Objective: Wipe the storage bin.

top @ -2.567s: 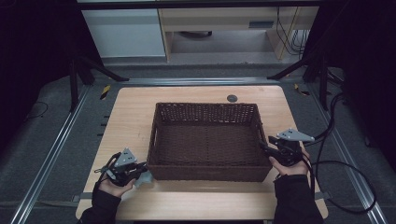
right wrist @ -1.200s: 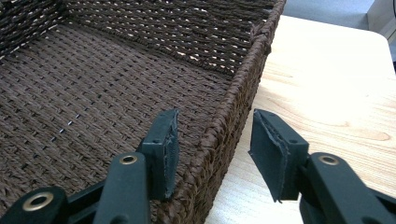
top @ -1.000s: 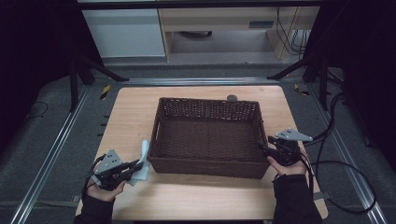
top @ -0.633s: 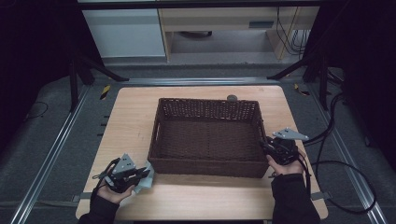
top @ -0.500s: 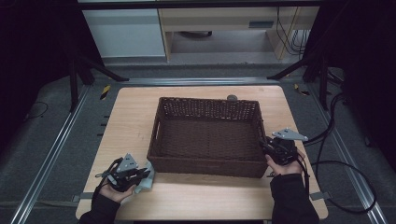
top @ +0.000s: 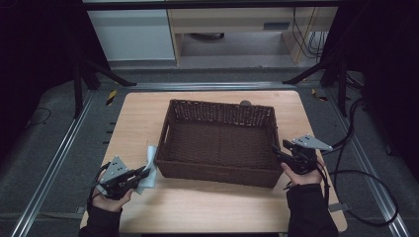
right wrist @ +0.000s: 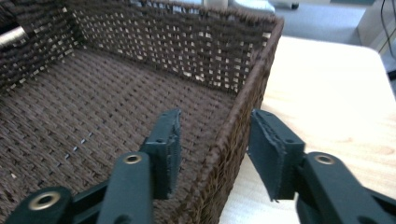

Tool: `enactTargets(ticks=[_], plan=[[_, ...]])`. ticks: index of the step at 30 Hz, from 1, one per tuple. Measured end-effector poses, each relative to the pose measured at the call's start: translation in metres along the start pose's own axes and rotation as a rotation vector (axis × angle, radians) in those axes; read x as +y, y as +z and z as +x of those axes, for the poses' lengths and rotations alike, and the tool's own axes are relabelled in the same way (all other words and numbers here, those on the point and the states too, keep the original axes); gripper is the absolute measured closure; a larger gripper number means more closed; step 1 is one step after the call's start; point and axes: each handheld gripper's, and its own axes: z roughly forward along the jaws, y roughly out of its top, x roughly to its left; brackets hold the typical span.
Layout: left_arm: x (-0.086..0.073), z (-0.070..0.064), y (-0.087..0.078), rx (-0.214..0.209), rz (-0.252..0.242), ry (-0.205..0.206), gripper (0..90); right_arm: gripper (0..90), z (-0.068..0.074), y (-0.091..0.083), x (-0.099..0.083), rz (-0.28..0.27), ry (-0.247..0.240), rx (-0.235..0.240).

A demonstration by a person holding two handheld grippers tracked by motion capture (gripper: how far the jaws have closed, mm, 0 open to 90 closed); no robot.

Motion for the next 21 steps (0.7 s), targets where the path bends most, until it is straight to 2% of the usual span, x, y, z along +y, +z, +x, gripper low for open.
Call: enactTargets(ticks=[2, 4, 7, 9, 13, 16, 18, 21], plan=[[0.000, -0.005, 0.000, 0.009, 0.011, 0.024, 82.6, 50.1, -0.001, -0.002, 0.000, -0.018, -0.007, -0.009], [-0.001, -0.008, 0.004, -0.001, 0.039, 0.029, 82.6, 48.8, -0.004, -0.004, -0.001, -0.021, -0.008, -0.014], [-0.006, -0.009, 0.016, -0.010, 0.112, 0.035, 82.5, 47.6, -0.007, -0.003, -0.002, -0.017, -0.009, -0.016], [-0.011, -0.008, 0.024, -0.017, 0.158, 0.034, 82.5, 47.2, -0.008, -0.003, -0.003, -0.016, -0.011, -0.018], [-0.021, -0.002, 0.042, -0.040, 0.236, 0.004, 82.6, 46.7, -0.008, -0.003, -0.003, -0.020, -0.016, -0.011], [-0.025, 0.000, 0.052, -0.040, 0.289, 0.007, 82.6, 46.1, -0.006, -0.002, -0.003, -0.013, -0.026, -0.002], [-0.026, 0.000, 0.056, -0.040, 0.313, 0.014, 82.6, 45.7, -0.005, -0.001, -0.003, -0.009, -0.029, 0.002], [-0.026, 0.000, 0.057, -0.043, 0.313, 0.010, 82.5, 45.1, -0.005, -0.001, -0.003, -0.010, -0.030, 0.006]])
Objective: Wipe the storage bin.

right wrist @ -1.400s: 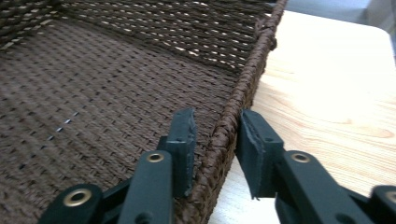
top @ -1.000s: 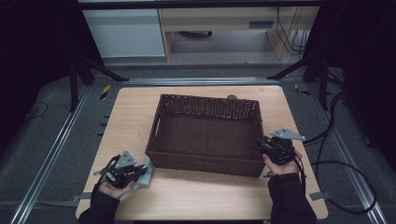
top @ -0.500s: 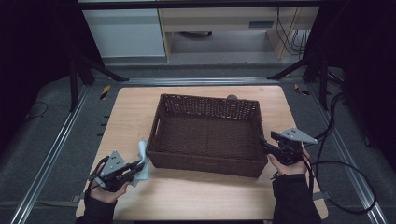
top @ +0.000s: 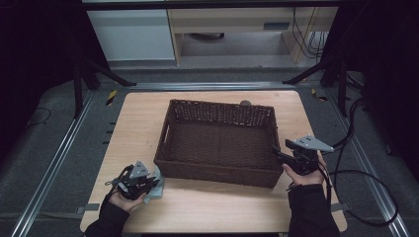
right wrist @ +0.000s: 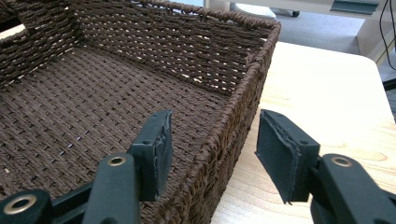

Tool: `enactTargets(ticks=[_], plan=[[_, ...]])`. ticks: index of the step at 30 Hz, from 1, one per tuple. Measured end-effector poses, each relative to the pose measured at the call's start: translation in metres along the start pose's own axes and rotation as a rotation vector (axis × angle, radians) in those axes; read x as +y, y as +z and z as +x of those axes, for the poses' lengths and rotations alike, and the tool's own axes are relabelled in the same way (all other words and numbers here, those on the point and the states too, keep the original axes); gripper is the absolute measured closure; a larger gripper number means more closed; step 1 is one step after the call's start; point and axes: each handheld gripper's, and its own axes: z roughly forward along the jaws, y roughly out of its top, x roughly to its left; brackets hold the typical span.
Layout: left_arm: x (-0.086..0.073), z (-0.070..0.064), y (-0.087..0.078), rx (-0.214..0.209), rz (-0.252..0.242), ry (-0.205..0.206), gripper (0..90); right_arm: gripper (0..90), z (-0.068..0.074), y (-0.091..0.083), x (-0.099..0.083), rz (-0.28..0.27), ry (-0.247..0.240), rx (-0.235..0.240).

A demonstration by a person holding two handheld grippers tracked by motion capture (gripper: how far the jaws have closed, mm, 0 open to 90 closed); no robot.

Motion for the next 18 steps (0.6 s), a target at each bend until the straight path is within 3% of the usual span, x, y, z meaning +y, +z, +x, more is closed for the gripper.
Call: enactTargets(ticks=[5, 7, 11, 18], plan=[[0.001, 0.005, -0.011, 0.016, -0.046, -0.022, 82.5, 44.3, -0.001, -0.001, 0.000, -0.003, 0.002, 0.001], [0.001, 0.010, -0.020, 0.036, -0.090, -0.045, 82.5, 43.9, -0.001, -0.001, 0.000, -0.007, 0.004, 0.002], [-0.002, 0.021, -0.033, 0.101, -0.121, -0.087, 82.4, 42.9, -0.002, -0.002, 0.000, -0.011, 0.006, 0.001], [-0.015, 0.048, -0.041, 0.219, -0.110, -0.209, 82.2, 41.1, -0.002, -0.001, -0.001, -0.014, 0.003, 0.003]])
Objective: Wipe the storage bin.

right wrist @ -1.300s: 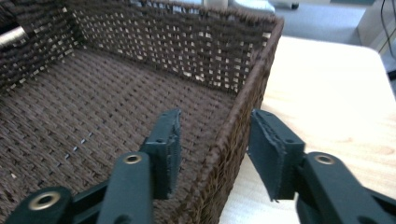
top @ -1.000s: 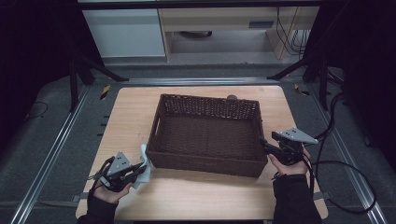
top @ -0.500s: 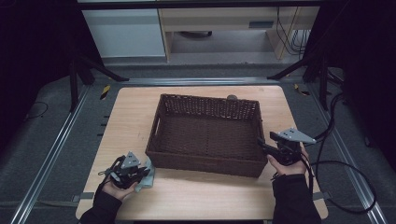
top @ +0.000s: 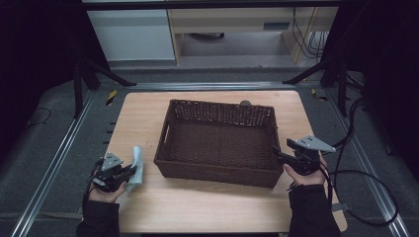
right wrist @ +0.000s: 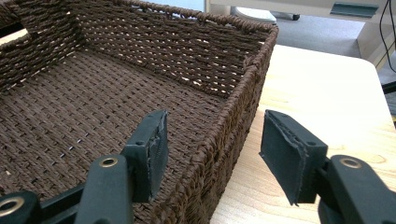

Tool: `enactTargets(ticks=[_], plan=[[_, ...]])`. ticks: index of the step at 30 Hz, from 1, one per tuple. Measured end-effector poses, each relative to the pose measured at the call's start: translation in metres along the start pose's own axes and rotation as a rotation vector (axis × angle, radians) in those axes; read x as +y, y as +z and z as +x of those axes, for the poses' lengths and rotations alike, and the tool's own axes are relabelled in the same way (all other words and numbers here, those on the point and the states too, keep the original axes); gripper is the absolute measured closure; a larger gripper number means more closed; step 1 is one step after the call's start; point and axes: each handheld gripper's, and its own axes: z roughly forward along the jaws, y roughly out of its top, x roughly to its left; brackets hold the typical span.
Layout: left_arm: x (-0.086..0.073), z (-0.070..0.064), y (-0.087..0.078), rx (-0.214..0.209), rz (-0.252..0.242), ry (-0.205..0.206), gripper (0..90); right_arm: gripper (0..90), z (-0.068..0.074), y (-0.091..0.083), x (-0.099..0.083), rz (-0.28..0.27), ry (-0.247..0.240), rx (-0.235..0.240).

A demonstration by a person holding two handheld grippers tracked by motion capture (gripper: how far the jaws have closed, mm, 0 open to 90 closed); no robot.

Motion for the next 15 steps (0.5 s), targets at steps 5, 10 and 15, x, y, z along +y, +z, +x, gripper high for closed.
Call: enactTargets(ticks=[5, 10, 15], plan=[[-0.006, 0.016, 0.004, 0.043, 0.033, -0.051, 82.0, 40.3, 0.000, 0.001, 0.000, 0.002, -0.002, -0.002], [-0.009, 0.023, 0.010, 0.067, 0.075, -0.068, 81.4, 40.2, 0.000, 0.001, -0.001, 0.007, -0.003, -0.002], [-0.011, 0.023, 0.020, 0.084, 0.142, -0.055, 77.2, 40.2, 0.001, 0.002, -0.001, 0.007, -0.013, -0.004]])
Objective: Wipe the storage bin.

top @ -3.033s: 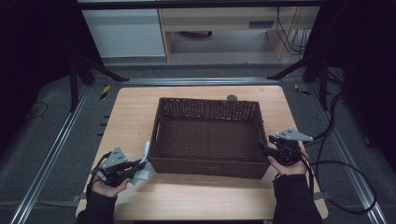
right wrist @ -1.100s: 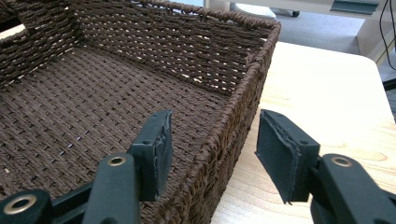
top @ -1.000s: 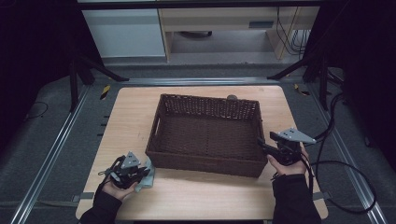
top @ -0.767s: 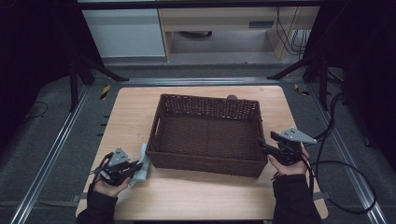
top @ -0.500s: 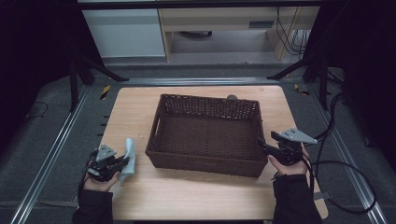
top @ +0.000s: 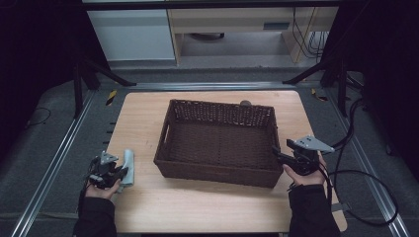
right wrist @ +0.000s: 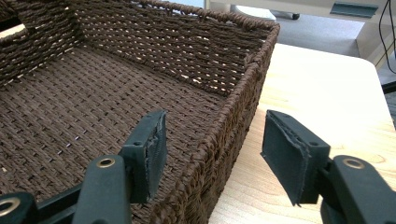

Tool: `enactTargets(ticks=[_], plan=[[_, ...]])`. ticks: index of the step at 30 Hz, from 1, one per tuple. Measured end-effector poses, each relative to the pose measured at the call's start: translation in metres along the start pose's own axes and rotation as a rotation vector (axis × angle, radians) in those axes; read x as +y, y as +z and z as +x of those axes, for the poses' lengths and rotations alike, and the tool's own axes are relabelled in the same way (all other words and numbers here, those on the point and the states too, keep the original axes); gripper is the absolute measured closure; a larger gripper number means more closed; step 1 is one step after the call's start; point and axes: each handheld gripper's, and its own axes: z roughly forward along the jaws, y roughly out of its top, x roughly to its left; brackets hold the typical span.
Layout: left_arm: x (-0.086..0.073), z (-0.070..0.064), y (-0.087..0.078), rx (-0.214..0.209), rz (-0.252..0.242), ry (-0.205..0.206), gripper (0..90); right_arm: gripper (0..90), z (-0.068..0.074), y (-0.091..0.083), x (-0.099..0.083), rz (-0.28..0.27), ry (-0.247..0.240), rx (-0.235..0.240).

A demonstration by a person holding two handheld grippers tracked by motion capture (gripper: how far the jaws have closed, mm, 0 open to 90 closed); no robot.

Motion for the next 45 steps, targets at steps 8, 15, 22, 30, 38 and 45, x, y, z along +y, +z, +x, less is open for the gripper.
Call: enactTargets(ticks=[8, 15, 22, 30, 38, 45], plan=[[0.006, -0.002, -0.019, -0.006, -0.120, -0.034, 59.7, 40.2, 0.000, -0.001, 0.000, -0.001, -0.002, 0.000], [0.014, -0.012, -0.035, -0.062, -0.210, -0.049, 54.4, 43.9, 0.001, 0.000, 0.001, 0.010, -0.005, 0.010], [0.034, -0.031, -0.041, -0.125, -0.274, -0.008, 53.7, 57.0, 0.004, 0.004, 0.000, 0.049, -0.013, 0.027], [0.059, -0.052, -0.047, -0.177, -0.331, 0.032, 53.3, 68.6, 0.005, 0.005, 0.002, 0.070, -0.035, 0.018], [0.082, -0.072, -0.038, -0.206, -0.344, 0.068, 56.1, 70.0, 0.005, 0.010, 0.003, 0.067, -0.042, 0.010], [0.084, -0.081, -0.022, -0.197, -0.294, 0.111, 65.8, 67.6, 0.004, 0.011, 0.004, 0.062, -0.041, 0.012]])
